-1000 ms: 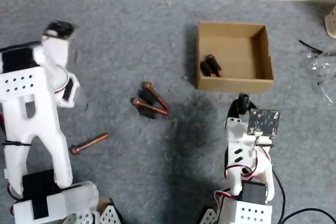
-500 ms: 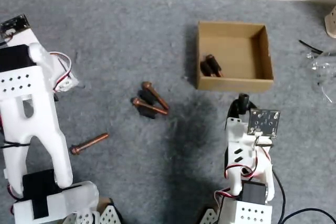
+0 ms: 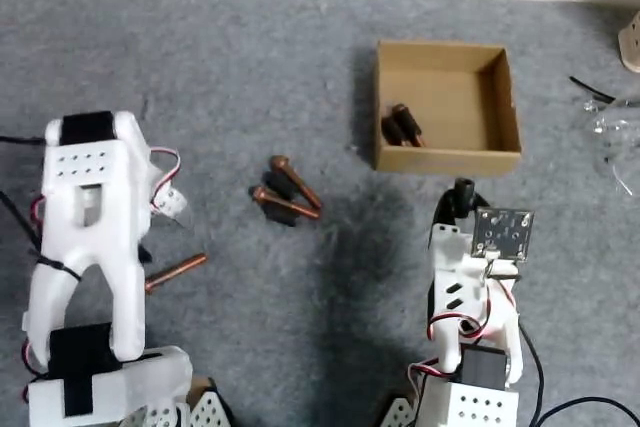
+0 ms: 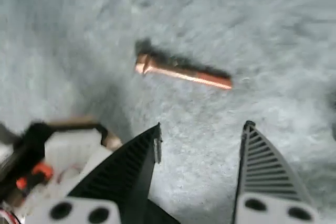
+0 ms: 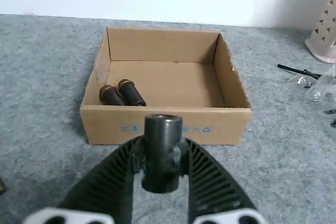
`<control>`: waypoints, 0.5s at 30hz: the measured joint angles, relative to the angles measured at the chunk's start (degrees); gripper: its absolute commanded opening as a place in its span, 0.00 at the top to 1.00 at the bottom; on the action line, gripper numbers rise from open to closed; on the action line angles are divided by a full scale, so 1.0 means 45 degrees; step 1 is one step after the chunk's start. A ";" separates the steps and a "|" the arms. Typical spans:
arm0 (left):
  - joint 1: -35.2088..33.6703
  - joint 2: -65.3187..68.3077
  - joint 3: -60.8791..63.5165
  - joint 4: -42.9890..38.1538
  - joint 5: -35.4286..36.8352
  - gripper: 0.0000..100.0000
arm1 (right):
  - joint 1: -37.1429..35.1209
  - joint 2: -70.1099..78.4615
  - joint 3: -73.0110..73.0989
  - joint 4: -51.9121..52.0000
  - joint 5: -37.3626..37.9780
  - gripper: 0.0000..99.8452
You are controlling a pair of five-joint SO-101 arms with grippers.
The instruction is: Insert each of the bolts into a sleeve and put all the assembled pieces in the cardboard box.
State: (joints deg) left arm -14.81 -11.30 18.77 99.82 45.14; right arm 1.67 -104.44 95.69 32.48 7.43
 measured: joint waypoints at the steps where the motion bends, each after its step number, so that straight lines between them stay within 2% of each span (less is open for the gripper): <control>1: 0.0000 0.0000 0.0254 0.0000 0.0293 0.76 | 0.0000 0.0000 0.0000 0.0000 0.0000 0.99; 6: 0.0000 0.0000 0.1739 -0.0723 0.0781 0.76 | 0.0000 0.0000 0.0000 0.0000 0.0000 0.99; 15: 0.0000 0.0000 0.4962 -0.4845 0.1602 0.76 | 0.0000 0.0000 0.0000 0.0000 0.0000 0.99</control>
State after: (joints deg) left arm -14.81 -11.30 41.10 78.02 52.35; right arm 1.67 -104.44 95.69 32.48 7.43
